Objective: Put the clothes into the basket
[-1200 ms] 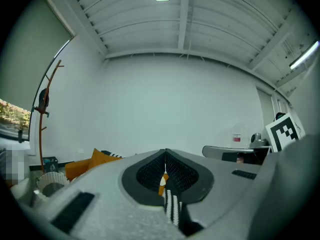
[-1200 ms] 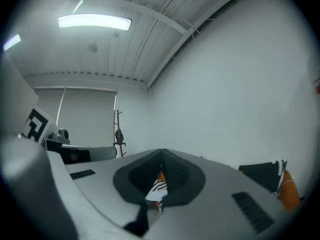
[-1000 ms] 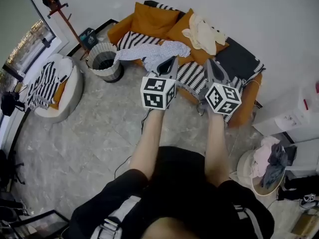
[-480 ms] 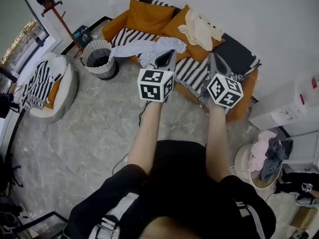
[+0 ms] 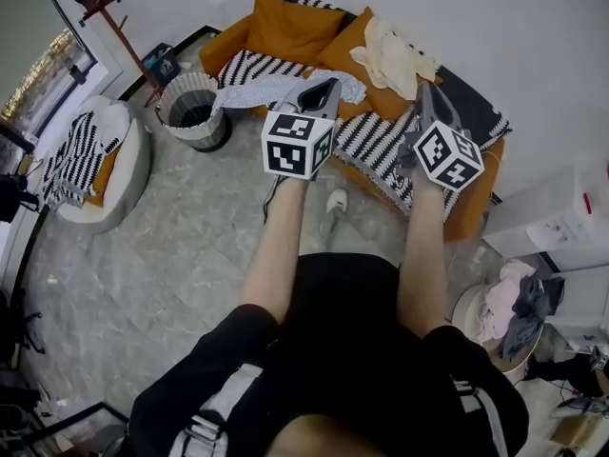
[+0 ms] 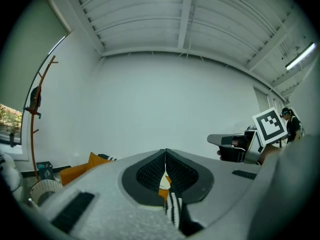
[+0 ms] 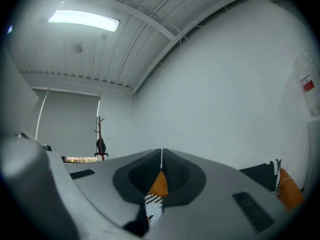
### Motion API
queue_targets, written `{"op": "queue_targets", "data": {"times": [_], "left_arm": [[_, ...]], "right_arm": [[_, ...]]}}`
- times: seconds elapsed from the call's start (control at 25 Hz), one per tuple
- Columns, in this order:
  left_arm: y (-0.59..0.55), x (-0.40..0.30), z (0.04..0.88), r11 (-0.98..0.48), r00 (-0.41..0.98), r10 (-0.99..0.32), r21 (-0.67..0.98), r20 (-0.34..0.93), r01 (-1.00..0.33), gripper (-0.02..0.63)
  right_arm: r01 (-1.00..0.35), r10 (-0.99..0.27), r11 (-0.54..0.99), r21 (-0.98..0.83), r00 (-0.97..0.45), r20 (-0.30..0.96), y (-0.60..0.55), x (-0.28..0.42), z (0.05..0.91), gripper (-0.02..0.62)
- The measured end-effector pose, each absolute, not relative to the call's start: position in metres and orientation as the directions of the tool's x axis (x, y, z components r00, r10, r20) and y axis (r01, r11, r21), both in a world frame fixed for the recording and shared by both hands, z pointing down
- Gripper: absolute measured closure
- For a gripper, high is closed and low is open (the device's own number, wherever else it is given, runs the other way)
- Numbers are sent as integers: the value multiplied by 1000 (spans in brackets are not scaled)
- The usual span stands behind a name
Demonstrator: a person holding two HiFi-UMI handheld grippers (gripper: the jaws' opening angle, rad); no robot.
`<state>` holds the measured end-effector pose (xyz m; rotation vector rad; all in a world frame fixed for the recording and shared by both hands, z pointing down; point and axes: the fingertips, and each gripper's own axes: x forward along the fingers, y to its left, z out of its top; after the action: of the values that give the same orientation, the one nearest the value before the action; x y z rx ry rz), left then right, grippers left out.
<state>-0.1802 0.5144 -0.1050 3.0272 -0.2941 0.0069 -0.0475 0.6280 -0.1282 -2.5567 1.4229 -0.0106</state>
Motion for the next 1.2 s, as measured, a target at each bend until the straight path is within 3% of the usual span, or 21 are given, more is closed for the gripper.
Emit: {"op": "queue_targets", "data": {"times": [0.36, 0.8, 1.2], "left_arm": [[427, -63, -82, -979, 987, -150, 128, 53, -156, 597], [309, 153, -76, -975, 993, -77, 199, 89, -93, 597], [205, 237, -70, -976, 987, -101, 181, 127, -123, 597]], "right_arm": [[-753, -778, -588, -294, 626, -47, 584, 105, -78, 583], [-774, -806, -569, -279, 591, 4, 434, 291, -78, 583], [-788, -837, -536, -304, 542, 72, 320, 362, -44, 583]]}}
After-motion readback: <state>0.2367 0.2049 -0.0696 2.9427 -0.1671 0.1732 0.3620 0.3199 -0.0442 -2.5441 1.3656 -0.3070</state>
